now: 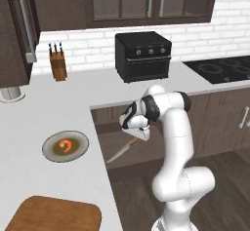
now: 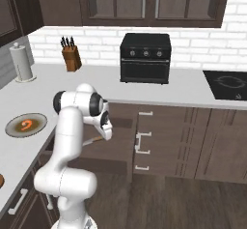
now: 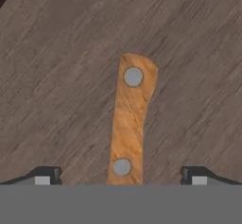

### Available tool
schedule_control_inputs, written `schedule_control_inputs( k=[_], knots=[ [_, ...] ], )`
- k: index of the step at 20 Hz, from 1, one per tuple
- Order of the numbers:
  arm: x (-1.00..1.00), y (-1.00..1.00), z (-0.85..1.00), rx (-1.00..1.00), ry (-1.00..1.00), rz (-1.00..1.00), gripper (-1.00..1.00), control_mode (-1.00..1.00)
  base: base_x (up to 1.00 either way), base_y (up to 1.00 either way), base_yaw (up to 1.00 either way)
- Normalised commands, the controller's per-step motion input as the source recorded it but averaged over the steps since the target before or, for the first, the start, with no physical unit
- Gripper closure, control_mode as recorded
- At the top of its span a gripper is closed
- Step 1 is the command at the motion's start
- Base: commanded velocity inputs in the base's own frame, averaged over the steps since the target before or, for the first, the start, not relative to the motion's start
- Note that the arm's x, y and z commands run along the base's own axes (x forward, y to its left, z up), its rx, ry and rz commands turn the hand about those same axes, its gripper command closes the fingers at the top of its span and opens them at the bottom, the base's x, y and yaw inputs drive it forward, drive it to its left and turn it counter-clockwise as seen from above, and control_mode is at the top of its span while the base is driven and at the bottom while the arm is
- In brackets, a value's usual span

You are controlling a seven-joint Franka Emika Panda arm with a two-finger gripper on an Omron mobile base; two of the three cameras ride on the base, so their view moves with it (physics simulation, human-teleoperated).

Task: Pick up the knife from the drawer and place it on the cutting board. Then place the meat from the plate to the cutting board.

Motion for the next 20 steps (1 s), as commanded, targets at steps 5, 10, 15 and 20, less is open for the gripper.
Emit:
schedule_control_inputs(
  k=[5, 10, 15, 20],
  knots=[
    [0.23, 0.02, -0.49, -0.04, 0.00, 0.00, -1.00, -1.00, 0.00, 0.00, 0.00],
    [0.09, 0.00, -0.26, -0.01, 0.00, 0.01, 1.00, -1.00, 0.00, 0.00, 0.00],
    [-0.11, -0.08, -0.35, -0.05, 0.00, 0.00, 1.00, -1.00, 0.00, 0.00, 0.00],
    [-0.25, -0.37, -0.06, 0.03, -0.13, -0.06, 1.00, -1.00, 0.00, 0.00, 0.00]
  ],
)
